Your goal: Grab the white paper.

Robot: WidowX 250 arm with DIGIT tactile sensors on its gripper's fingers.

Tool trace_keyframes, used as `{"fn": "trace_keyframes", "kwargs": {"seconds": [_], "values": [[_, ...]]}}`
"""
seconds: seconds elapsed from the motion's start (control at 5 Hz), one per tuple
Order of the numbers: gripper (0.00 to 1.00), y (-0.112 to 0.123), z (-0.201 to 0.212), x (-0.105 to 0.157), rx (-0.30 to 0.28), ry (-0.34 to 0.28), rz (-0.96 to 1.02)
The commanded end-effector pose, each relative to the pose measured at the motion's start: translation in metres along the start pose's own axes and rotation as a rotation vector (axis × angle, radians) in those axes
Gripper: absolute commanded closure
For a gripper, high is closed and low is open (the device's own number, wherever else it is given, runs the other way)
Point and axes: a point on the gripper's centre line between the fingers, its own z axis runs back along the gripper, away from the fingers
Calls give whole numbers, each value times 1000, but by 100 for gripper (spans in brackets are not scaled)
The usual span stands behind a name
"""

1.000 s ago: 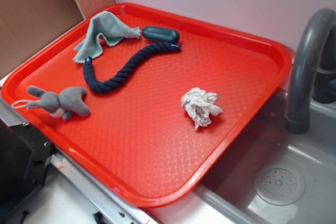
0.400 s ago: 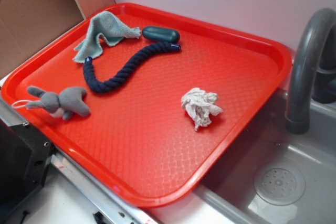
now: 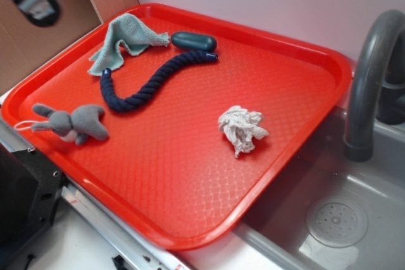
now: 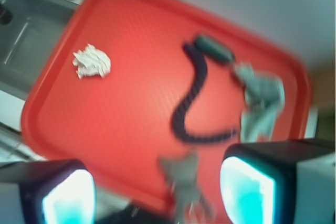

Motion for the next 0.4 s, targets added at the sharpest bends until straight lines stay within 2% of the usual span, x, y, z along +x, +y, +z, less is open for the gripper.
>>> {"fn": "trace_keyframes", "kwargs": {"seconds": [0.0, 0.2], "values": [[0, -20, -39, 60, -146, -142, -352], [0, -29, -59, 75, -156, -137, -454]]}}
